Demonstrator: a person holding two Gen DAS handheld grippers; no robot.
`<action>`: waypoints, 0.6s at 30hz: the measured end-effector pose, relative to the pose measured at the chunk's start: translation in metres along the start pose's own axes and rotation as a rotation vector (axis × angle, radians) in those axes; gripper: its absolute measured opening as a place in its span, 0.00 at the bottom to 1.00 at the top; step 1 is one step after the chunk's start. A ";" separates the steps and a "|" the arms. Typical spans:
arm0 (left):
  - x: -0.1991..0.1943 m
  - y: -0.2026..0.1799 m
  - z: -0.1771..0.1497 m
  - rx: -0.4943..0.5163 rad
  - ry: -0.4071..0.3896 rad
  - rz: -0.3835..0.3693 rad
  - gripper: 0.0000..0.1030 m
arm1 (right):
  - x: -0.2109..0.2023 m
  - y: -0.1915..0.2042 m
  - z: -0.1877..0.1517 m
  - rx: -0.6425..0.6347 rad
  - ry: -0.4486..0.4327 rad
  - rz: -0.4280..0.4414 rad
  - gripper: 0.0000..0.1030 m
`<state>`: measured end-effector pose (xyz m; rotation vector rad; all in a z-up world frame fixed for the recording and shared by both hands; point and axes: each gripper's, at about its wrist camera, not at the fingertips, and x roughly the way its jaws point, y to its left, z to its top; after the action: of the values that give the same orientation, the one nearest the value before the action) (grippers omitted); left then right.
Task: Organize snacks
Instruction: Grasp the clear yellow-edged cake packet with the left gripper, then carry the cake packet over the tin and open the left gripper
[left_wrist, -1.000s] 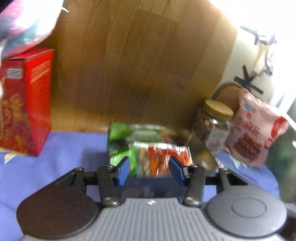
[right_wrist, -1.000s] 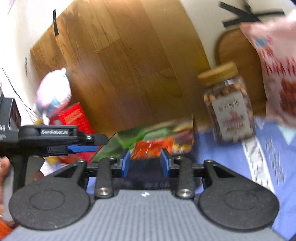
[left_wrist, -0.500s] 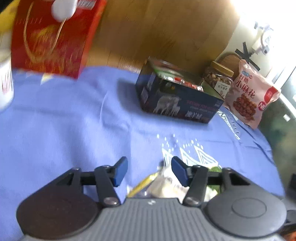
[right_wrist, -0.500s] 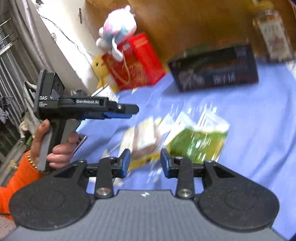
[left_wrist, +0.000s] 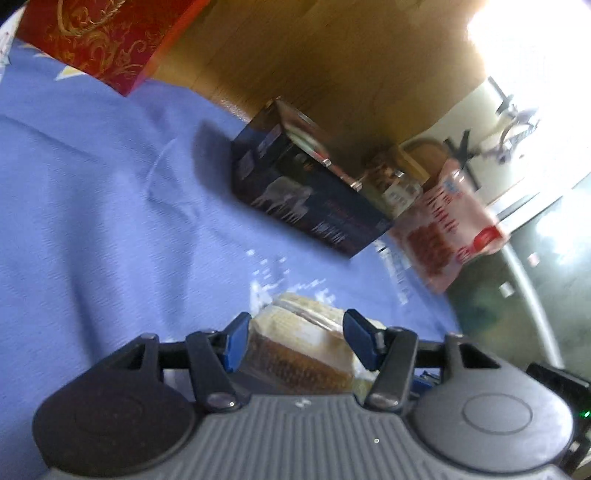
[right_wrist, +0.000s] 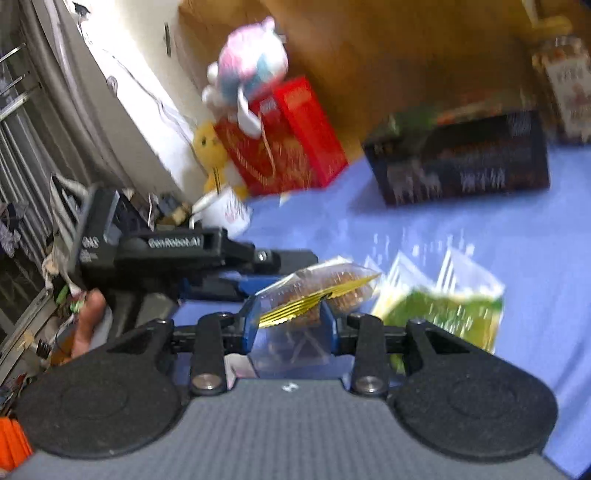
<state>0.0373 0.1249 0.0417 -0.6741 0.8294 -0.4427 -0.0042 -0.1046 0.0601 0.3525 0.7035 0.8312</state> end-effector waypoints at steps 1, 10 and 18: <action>0.000 -0.001 0.004 -0.011 -0.004 -0.016 0.53 | -0.001 0.001 0.005 -0.005 -0.013 -0.008 0.38; 0.029 0.007 0.038 -0.154 0.052 -0.106 0.61 | -0.009 -0.016 0.039 0.061 -0.124 -0.070 0.39; 0.039 0.012 0.030 -0.081 0.106 -0.027 0.62 | 0.016 -0.036 0.050 0.094 -0.144 -0.142 0.45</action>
<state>0.0859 0.1211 0.0275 -0.7422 0.9430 -0.4749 0.0575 -0.1159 0.0695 0.4376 0.6266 0.6334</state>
